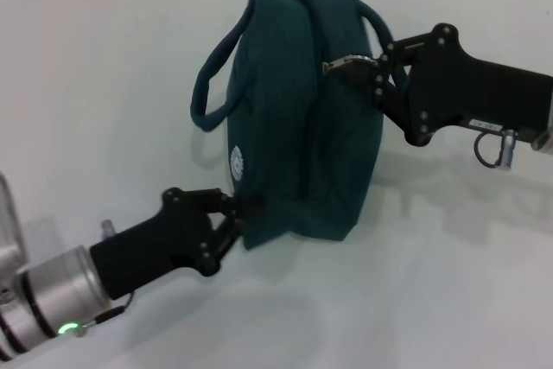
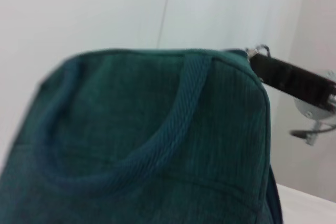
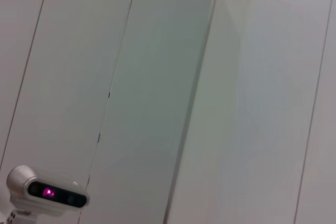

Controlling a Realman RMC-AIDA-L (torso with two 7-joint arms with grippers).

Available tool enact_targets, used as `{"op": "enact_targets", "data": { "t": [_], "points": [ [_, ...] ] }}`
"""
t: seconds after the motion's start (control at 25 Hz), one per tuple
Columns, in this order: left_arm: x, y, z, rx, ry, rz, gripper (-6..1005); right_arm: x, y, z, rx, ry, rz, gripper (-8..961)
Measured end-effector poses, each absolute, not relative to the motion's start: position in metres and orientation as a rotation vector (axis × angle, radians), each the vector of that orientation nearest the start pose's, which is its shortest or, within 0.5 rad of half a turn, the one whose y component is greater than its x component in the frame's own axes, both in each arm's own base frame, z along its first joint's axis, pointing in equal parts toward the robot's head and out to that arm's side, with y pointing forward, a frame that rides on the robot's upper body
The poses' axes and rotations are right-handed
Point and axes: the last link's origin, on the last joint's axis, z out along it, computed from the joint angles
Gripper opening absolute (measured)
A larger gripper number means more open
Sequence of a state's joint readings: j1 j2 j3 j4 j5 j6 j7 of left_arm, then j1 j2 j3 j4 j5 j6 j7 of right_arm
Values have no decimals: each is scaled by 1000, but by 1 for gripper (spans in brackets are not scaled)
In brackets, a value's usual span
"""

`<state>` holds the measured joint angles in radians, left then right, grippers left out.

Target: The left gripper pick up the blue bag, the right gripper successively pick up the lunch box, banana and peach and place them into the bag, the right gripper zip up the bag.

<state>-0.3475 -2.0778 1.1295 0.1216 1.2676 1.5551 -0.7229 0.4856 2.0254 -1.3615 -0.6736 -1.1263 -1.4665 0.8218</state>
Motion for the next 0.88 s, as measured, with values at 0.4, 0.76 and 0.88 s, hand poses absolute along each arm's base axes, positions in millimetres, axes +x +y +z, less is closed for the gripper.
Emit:
{"op": "enact_targets", "data": {
  "t": [0.4, 0.76, 0.88],
  "points": [
    [-308, 232, -45, -2288, -608, -1098, 119, 179, 318, -25, -2594, -216, 1145, 10],
    [-308, 227, -38, -2184, -645, -1168, 137, 177, 318, -32, -2576, -178, 1167, 10],
    [-305, 223, -33, -2140, -667, -1250, 208, 178, 319, -33, -2571, -174, 1161, 11]
  ]
}}
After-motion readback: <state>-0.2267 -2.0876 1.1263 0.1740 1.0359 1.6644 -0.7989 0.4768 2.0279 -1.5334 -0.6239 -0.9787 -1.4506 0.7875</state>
